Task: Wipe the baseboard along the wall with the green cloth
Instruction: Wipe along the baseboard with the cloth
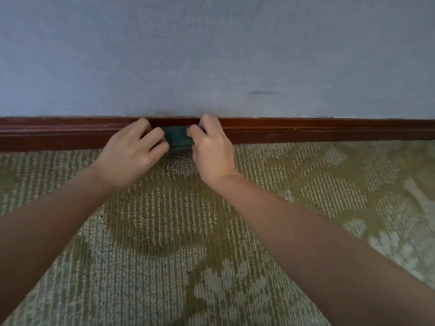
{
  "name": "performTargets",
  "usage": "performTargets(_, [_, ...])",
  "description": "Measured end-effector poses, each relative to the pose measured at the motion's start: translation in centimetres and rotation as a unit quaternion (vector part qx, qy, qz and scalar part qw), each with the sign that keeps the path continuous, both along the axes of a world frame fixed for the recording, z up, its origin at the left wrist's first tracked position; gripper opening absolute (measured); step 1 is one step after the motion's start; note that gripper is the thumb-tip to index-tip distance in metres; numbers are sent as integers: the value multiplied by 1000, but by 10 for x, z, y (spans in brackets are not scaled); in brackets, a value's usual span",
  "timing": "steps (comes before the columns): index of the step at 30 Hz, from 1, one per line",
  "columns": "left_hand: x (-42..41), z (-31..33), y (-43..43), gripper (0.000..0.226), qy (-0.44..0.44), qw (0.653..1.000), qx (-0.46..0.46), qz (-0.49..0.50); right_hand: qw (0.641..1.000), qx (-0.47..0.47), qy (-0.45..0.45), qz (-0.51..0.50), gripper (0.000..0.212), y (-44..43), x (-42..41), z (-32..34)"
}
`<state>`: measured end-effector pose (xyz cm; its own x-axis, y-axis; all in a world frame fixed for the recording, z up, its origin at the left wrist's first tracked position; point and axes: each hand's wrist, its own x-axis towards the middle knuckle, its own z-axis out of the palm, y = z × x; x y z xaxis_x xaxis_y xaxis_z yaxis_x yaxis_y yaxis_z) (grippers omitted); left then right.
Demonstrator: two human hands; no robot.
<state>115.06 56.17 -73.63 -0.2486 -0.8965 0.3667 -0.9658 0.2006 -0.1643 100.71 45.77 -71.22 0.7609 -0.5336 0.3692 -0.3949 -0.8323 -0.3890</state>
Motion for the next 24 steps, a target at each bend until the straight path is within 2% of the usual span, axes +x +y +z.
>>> performTargets(11, [-27, 2, -22, 24, -1, 1000, -8, -11, 994, -47, 81, 47, 25, -27, -22, 4])
performTargets(18, [0, 6, 3, 21, -22, 1000, 15, -1, 996, -47, 44, 62, 23, -7, -2, -7])
performTargets(24, [-5, 9, 10, 23, 43, 998, 5, 44, 997, -37, 13, 73, 26, -5, 1, -2])
